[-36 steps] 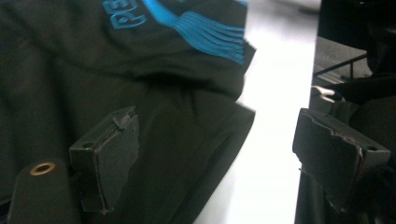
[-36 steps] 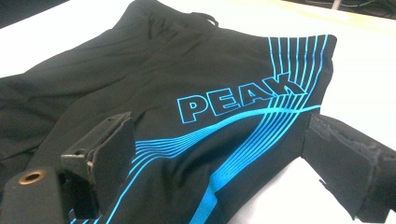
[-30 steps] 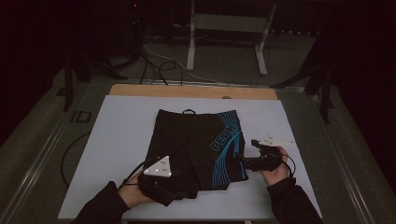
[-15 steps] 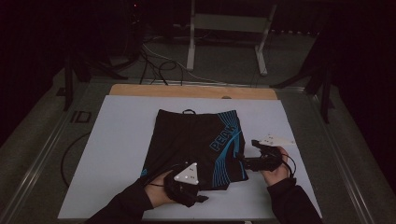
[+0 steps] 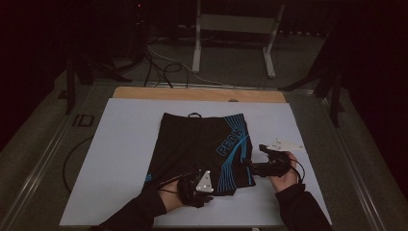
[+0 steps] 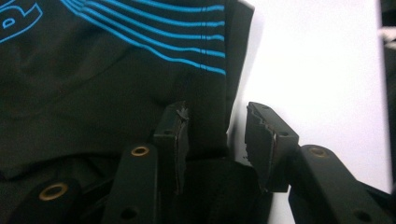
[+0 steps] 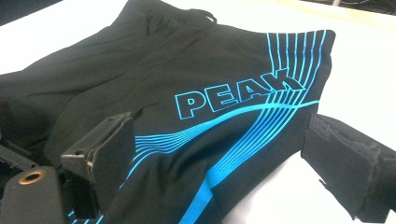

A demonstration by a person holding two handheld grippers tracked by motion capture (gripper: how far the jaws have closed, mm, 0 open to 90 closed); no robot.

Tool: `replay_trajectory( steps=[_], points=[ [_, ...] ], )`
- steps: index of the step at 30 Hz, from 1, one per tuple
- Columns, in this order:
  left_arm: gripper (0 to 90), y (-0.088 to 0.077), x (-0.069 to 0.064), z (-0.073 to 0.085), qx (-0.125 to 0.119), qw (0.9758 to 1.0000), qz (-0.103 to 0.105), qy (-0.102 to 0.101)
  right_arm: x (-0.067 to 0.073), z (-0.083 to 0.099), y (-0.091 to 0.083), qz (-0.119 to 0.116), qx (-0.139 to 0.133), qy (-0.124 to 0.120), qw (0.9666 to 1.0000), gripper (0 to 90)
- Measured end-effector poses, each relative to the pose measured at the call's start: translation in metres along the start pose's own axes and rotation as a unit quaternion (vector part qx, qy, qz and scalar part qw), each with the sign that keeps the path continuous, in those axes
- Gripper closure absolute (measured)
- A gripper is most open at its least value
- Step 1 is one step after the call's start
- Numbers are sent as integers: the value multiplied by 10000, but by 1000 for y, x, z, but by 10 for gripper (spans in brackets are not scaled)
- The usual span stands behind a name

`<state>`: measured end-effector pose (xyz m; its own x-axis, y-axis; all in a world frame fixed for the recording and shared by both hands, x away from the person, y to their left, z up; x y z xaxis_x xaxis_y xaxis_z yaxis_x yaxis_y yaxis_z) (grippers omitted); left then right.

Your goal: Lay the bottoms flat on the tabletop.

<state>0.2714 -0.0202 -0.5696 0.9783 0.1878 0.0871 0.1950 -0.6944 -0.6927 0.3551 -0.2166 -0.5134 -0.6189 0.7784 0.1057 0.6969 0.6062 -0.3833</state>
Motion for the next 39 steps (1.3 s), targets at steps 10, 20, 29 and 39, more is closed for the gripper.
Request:
replay_trajectory(
  steps=[10, 20, 29, 39],
  points=[
    [851, -10, 4, -21, -218, 9996, -35, -152, 1, 0, 0, -6, 17, -25, 10000, 102],
    [850, -51, 5, -33, -662, 9974, -164, -242, 4, -1, -2, -33, -3, -35, 10000, 102],
    [841, -49, 10, 1, -422, 9977, -244, -469, 10, 1, -3, -92, 17, -48, 9999, 101],
    [837, -49, 16, 4, -569, 9956, -328, -668, 43, 18, -9, -912, 148, -60, 9957, 153]
  ],
)
Point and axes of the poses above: each handheld gripper's, and its own axes: y roughly forward along the jaws, z roughly out of its underside, x roughly to its left, the point moved 8 cm from there along y, roughly forward along the jaws, and after that the axes turned 10 degrees about -x, right-handed, at the moved point
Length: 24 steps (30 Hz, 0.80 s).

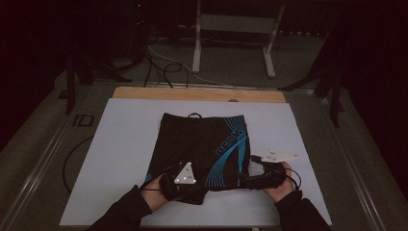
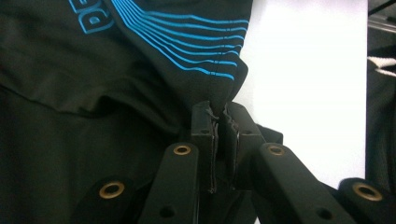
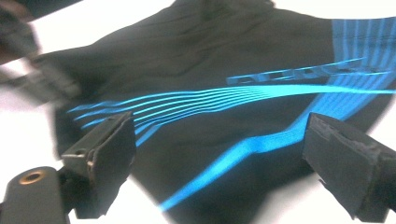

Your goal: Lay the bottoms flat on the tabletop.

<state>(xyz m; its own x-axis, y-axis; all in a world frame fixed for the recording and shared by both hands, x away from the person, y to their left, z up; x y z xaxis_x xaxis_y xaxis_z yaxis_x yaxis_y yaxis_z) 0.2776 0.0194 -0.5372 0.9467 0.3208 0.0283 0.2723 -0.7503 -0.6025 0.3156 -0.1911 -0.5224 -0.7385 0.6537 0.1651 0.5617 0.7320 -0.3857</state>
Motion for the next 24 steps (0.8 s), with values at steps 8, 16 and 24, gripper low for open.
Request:
replay_trajectory(
  steps=[8, 16, 24],
  points=[
    [839, -4, 4, -18, -274, 9996, -100, -1, 27, 32, 2, -50, 731, -585, 9956, 248],
    [839, -4, 6, -25, -376, 9992, -98, -24, 23, 41, 3, 365, 966, -1468, 9838, 642],
    [838, -4, 6, -26, -405, 9991, -91, -34, 15, 33, -4, 518, 928, -1404, 9844, 898]
  ],
)
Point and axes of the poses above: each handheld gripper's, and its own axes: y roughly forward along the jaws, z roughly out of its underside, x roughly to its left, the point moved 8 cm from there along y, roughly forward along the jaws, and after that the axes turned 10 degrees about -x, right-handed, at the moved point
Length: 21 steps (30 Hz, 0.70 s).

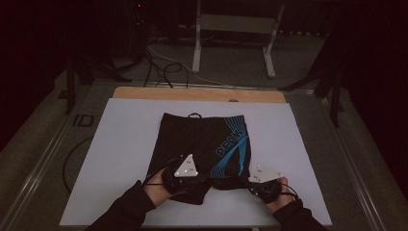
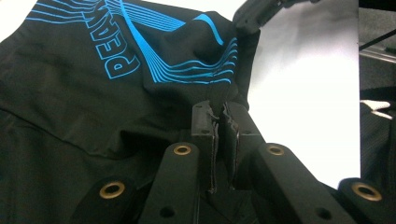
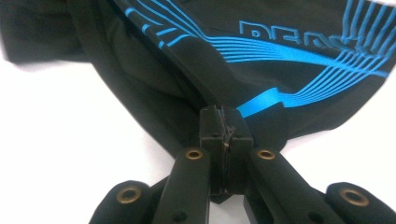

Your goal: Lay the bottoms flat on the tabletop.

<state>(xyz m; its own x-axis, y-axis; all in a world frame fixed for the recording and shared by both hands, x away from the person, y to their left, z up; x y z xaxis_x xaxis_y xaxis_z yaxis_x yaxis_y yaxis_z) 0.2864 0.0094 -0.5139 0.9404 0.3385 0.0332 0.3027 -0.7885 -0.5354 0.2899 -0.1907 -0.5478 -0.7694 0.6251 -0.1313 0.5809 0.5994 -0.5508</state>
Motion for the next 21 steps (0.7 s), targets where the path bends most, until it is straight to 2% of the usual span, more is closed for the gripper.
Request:
replay_trajectory(
  steps=[1, 4, 12, 13, 14, 15, 16, 19, 21],
  points=[
    [838, 0, -1, 0, -5, 10000, 20, -8, 0, 0, -1, -90, 31, 154, 9998, 899],
    [838, -1, -3, 1, 0, 10000, 68, 29, 1, -3, -6, -248, -8, 255, 9994, 899],
    [838, -5, -10, 1, -57, 9998, 187, 55, -1, -16, -37, -329, -427, 489, 9974, 899],
    [838, -5, -10, 1, -57, 9998, 187, 55, -1, -16, -37, -329, -427, 489, 9974, 899],
    [838, -3, -15, 2, -21, 9996, 254, 126, 0, -15, -40, -321, -421, 538, 9971, 899],
    [838, -3, -17, 3, -9, 9995, 279, 152, 3, -9, -42, -424, -328, 670, 9963, 899],
    [838, -2, -19, 4, 22, 9993, 303, 197, 4, -5, -42, -436, -282, 695, 9962, 899],
    [838, -1, -20, 7, 77, 9992, 333, 190, 8, 2, -42, -514, -152, 699, 9961, 899],
    [838, 1, -23, 14, 136, 9990, 412, 106, 13, 6, -41, -598, -52, 724, 9956, 899]
  ],
)
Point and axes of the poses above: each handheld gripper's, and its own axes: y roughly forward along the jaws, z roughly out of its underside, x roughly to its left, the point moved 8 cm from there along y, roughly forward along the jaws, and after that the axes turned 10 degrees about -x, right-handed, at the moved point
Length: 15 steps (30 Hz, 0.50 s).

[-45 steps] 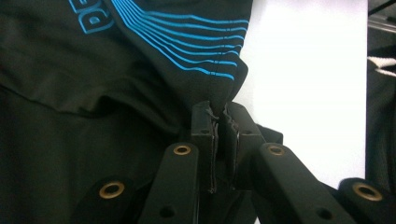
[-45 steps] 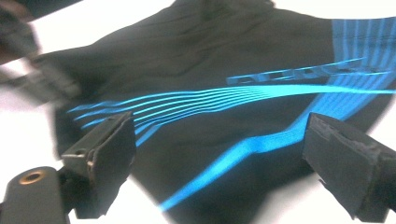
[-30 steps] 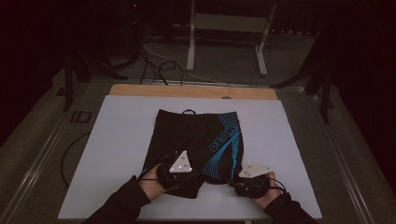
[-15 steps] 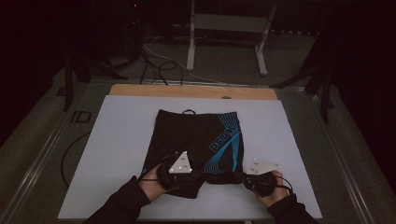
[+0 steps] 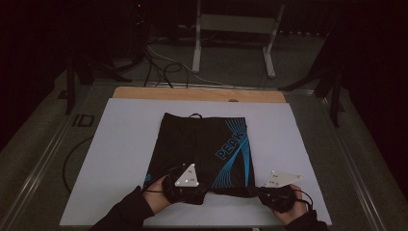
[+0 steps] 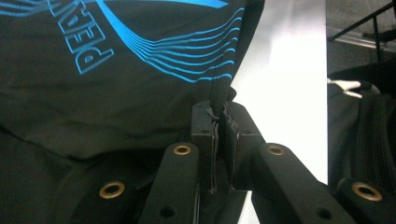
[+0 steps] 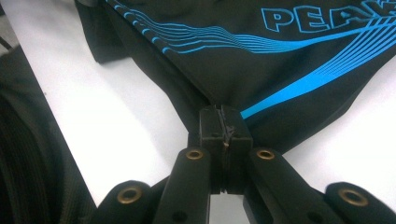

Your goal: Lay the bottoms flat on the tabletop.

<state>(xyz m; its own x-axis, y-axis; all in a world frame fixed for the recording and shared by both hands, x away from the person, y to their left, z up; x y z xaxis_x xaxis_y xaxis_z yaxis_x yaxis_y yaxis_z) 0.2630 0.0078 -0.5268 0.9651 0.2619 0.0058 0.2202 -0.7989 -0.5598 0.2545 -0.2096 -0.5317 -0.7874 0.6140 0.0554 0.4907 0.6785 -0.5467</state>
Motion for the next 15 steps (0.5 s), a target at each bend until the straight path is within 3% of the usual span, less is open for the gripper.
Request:
replay_trajectory(
  steps=[10, 11, 12, 15],
  points=[
    [819, 8, -6, 21, 302, 9993, 235, -30, 4, 5, 2, -218, 55, 163, 9996, 889],
    [819, 10, -8, 24, 367, 9988, 329, -43, 3, 5, 2, -241, 19, 161, 9996, 881],
    [775, 10, -9, 25, 392, 9985, 385, -30, 3, 2, 2, -293, -90, 225, 9993, 795],
    [628, 9, -12, 24, 355, 9978, 559, -63, 1, -3, -1, -193, -335, 292, 9988, 656]
  ],
)
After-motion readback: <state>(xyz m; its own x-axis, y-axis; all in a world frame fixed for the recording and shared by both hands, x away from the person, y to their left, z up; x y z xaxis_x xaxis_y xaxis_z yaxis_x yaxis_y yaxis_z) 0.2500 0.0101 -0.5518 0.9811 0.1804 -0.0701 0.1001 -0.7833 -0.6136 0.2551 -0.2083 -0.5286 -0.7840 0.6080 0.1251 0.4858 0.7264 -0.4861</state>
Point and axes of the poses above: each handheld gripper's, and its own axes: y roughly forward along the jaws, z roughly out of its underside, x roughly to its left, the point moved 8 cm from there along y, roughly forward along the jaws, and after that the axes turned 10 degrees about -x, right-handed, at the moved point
